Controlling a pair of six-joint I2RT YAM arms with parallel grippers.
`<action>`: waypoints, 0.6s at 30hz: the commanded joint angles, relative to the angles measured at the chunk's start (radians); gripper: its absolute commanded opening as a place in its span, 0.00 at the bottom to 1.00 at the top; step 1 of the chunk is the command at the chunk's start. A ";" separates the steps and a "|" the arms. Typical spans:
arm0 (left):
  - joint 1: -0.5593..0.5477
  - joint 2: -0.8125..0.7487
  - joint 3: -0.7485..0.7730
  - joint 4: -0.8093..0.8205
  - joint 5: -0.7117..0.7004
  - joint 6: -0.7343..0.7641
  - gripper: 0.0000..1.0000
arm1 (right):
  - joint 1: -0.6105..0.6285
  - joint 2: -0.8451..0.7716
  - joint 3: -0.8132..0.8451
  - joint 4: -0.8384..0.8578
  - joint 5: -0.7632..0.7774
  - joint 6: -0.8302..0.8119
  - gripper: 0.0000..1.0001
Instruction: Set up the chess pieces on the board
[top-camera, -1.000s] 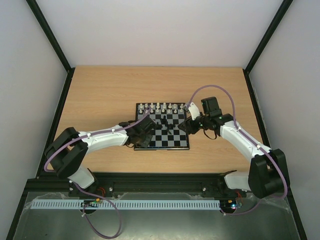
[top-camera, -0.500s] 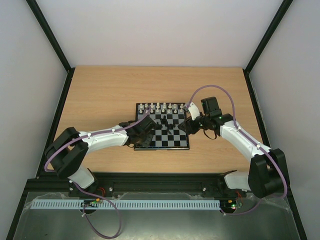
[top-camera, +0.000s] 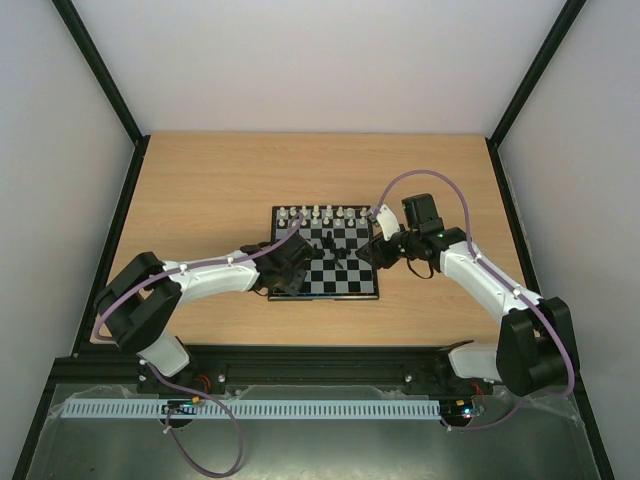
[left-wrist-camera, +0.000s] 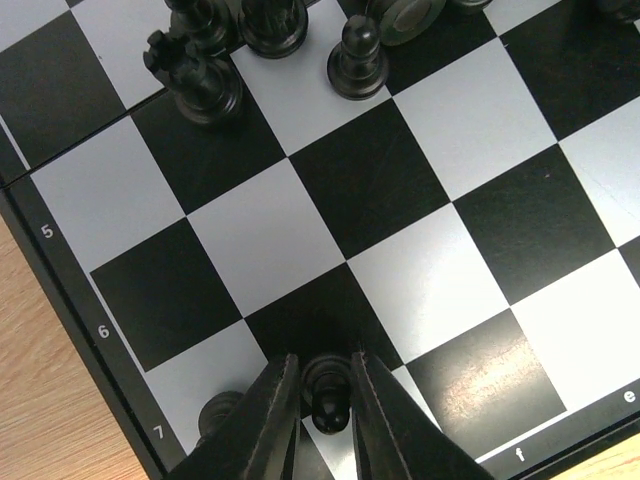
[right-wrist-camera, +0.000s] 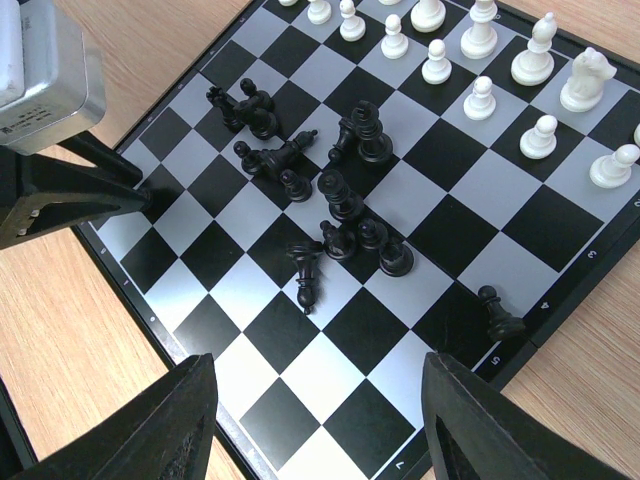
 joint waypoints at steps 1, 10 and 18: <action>0.001 0.014 -0.009 0.010 -0.019 -0.015 0.19 | -0.002 0.007 -0.008 -0.024 -0.016 -0.013 0.57; 0.001 0.016 -0.003 0.026 -0.020 -0.012 0.14 | -0.002 0.008 -0.010 -0.024 -0.017 -0.014 0.57; 0.001 0.016 -0.005 0.034 -0.020 -0.013 0.16 | -0.002 0.011 -0.012 -0.026 -0.019 -0.014 0.57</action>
